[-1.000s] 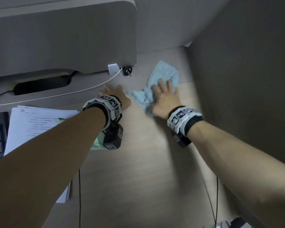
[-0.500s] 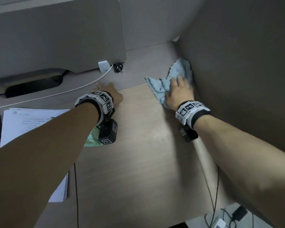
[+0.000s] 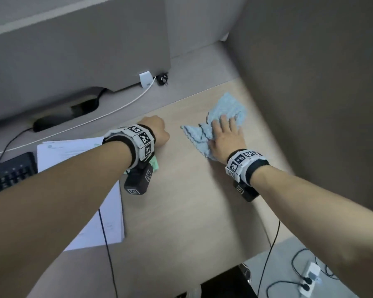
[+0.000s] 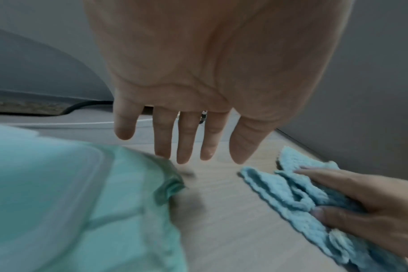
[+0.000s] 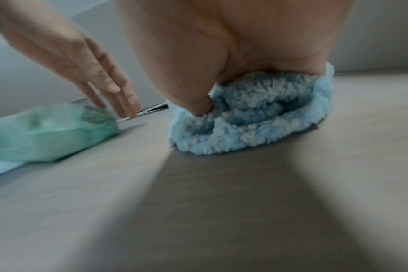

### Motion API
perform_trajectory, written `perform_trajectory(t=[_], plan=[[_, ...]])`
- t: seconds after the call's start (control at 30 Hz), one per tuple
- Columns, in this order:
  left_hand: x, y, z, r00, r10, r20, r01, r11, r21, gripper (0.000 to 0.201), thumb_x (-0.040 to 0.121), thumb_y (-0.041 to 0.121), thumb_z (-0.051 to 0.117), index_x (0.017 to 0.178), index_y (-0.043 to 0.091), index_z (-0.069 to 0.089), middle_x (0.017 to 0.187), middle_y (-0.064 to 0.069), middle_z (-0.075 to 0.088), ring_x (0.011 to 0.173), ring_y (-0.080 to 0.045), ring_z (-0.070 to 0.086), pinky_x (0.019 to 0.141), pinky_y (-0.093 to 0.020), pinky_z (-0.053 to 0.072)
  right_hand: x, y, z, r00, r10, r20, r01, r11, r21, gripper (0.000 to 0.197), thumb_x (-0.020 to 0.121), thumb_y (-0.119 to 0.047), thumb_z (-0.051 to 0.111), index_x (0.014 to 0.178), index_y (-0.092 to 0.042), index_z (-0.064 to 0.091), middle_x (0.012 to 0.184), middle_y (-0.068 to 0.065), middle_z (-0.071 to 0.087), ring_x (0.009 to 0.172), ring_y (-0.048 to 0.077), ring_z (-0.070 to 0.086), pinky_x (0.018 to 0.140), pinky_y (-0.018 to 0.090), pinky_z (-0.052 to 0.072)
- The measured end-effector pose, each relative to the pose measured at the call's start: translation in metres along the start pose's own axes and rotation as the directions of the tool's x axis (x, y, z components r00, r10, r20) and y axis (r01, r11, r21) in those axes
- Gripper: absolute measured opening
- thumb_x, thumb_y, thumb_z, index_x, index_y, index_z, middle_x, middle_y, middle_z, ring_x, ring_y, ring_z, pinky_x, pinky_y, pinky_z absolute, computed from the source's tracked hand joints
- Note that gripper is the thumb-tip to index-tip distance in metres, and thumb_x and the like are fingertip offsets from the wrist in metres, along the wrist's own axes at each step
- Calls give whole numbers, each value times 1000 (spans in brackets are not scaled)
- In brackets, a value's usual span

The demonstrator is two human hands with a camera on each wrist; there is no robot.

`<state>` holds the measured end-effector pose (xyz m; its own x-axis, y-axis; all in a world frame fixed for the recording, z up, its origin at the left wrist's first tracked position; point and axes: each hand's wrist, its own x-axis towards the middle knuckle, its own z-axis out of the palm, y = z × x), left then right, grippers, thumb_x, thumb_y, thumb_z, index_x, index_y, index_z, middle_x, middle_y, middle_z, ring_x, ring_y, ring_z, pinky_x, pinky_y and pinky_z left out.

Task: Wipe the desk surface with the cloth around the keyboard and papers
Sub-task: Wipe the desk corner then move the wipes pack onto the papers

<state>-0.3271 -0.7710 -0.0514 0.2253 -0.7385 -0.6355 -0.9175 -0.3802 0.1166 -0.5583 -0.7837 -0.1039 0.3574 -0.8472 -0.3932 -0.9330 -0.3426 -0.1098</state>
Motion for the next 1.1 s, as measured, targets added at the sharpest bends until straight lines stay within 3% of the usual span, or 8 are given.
perform_trajectory(t=[0.17,0.37,0.53,0.7,0.87,0.93,1.0,1.1], plan=[[-15,-22,18,998,0,-57,1,1000,27,31,85,24,61,116,18,66,120,-10,63,104,-33,62,90,-39,53,-42,-35,26,965,-253,71,257,964,-68,70,96,-42,46,155,-22,13,165,4,2,151,32,2,121,51,11],[-23,-40,24,989,13,-144,-35,988,-149,35,87,27,60,123,26,63,129,-4,61,117,-29,57,99,-38,47,-39,-17,11,996,83,28,-82,996,-27,71,82,-41,62,142,-20,31,155,10,22,141,37,21,109,54,33],[-39,-66,15,962,-93,-255,-15,920,-392,33,90,31,60,121,20,63,122,-7,63,108,-30,60,96,-39,48,-81,-73,21,980,-168,104,182,974,-135,69,81,-53,59,138,-22,36,143,11,33,129,35,32,99,53,40],[-56,-133,3,882,-365,-299,176,842,-510,45,87,36,59,129,19,56,131,-12,56,119,-34,54,101,-46,46,-74,-89,-16,953,68,297,-53,997,-58,82,73,-84,39,129,-26,57,138,7,44,130,33,35,102,56,32],[-77,-193,7,791,-592,-157,335,633,-698,69,86,47,60,140,8,44,141,-17,48,125,-38,50,103,-43,44,-39,-136,-39,983,-16,182,-66,898,435,51,90,-55,53,117,-12,61,113,8,59,104,28,56,86,34,46],[-81,-198,10,805,-592,-34,323,486,-812,82,77,55,61,141,9,43,138,-14,54,114,-35,59,99,-45,49,-29,-155,-36,964,-34,265,-133,800,586,51,89,-54,58,115,-10,61,105,4,62,94,24,59,78,29,44],[-84,-194,14,836,-547,46,303,388,-870,65,85,50,59,131,5,52,128,-11,60,99,-29,64,89,-50,55,-21,-167,-30,940,-33,339,-213,718,663,55,83,-57,63,113,-10,65,106,5,67,95,25,65,79,30,50],[-88,-175,20,885,-430,180,325,292,-900,46,91,44,60,114,4,60,112,-9,65,101,-23,63,89,-47,56,-13,-179,-25,931,-27,363,-269,622,736,79,58,-66,66,115,-11,67,105,6,72,93,25,70,86,40,58]])
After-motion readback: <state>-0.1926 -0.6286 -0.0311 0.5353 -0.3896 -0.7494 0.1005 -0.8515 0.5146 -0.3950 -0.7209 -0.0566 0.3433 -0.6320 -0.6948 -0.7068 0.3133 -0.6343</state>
